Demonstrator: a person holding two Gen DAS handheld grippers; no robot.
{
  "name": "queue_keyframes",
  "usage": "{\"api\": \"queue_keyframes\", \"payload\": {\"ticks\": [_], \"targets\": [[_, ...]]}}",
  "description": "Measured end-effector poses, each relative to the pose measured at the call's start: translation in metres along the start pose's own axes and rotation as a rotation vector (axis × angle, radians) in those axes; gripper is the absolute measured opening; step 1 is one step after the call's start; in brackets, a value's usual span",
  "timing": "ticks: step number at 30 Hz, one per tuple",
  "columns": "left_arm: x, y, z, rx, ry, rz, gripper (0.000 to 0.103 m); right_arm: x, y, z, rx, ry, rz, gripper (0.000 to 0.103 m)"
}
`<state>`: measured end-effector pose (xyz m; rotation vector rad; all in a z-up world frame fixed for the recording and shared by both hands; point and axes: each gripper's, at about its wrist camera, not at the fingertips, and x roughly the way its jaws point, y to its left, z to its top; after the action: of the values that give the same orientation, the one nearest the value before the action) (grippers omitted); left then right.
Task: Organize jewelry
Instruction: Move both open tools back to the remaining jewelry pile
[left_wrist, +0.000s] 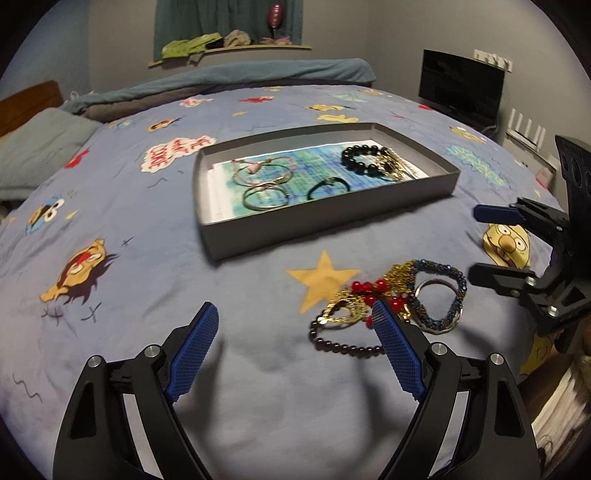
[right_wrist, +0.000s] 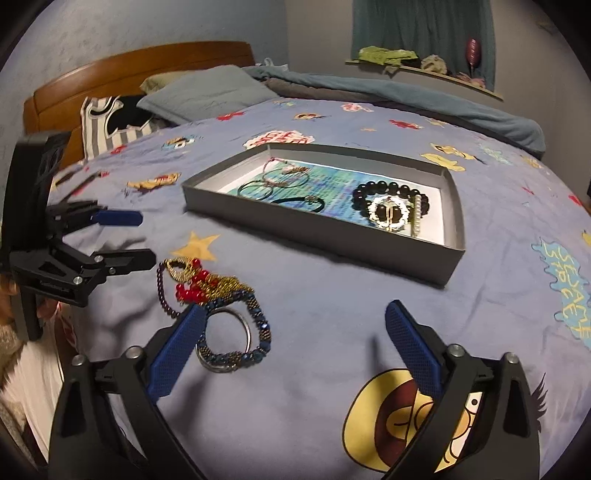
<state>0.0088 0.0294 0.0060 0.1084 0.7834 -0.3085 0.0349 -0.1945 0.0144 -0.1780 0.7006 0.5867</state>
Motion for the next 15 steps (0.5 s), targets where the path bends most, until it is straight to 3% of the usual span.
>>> {"api": "queue_keyframes", "payload": {"ticks": [2, 4, 15], "targets": [[0.002, -0.005, 0.001, 0.016, 0.0, -0.013, 0.081, 0.003, 0.003, -0.001, -0.003, 0.015, 0.012, 0.075], [0.005, -0.008, 0.001, 0.028, 0.006, -0.028, 0.069, 0.004, 0.007, -0.002, -0.021, 0.027, 0.018, 0.065], [0.019, -0.019, -0.002, 0.064, 0.053, -0.084, 0.041, 0.01, 0.009, -0.003, -0.036, 0.063, 0.024, 0.051]]}}
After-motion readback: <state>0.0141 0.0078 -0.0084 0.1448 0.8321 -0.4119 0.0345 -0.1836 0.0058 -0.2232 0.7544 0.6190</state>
